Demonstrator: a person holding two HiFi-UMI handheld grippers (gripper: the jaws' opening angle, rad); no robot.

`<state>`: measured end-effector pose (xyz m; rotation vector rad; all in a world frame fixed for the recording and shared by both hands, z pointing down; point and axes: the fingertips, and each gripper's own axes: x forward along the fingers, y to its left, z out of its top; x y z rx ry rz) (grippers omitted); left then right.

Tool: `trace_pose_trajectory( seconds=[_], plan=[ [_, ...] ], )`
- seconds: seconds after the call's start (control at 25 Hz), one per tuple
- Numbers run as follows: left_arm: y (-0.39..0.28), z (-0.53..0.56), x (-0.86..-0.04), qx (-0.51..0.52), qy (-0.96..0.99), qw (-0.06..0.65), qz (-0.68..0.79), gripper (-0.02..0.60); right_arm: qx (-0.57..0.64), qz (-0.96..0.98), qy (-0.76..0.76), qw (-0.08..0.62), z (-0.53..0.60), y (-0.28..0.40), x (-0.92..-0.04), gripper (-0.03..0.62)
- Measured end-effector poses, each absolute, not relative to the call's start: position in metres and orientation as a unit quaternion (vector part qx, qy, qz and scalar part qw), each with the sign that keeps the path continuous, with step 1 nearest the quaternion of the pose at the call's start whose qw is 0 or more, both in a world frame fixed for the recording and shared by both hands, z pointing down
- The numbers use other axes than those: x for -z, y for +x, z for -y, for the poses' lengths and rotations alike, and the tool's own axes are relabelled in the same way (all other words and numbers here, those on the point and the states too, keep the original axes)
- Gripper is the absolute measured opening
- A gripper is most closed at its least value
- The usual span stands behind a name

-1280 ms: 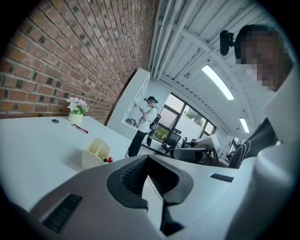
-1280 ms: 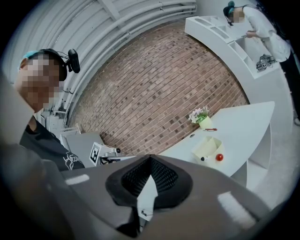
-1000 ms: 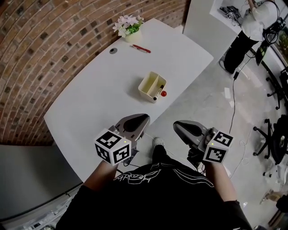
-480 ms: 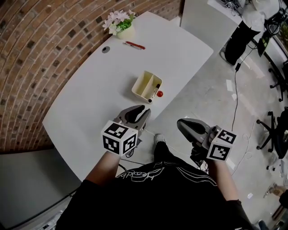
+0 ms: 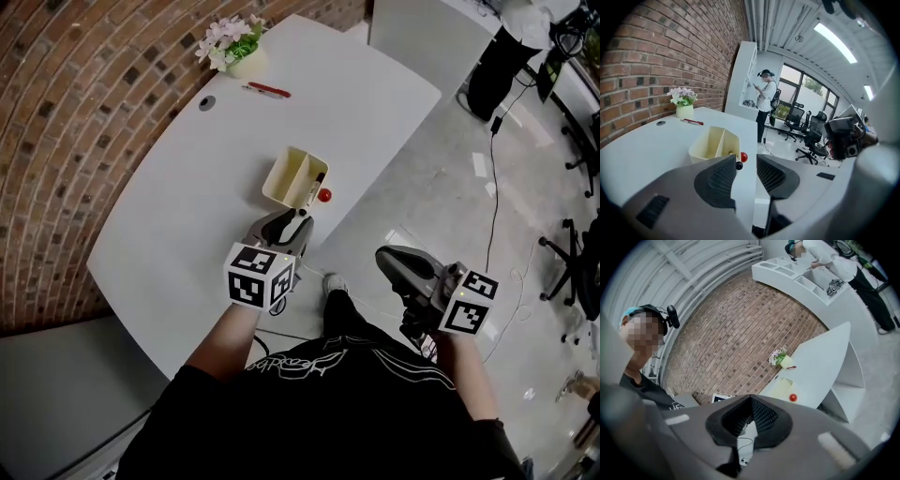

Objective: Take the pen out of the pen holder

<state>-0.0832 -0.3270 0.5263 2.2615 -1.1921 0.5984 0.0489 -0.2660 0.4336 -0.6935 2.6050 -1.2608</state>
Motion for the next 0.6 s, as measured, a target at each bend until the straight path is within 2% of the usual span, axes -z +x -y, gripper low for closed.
trace_pose_trajectory(
  seconds=[0.6],
  plan=[
    [-0.075, 0.344, -0.551, -0.287, 0.803, 0.212, 0.477, 0.115, 0.442, -0.857, -0.241, 0.111, 0.265, 0.073, -0.444, 0.003]
  ],
)
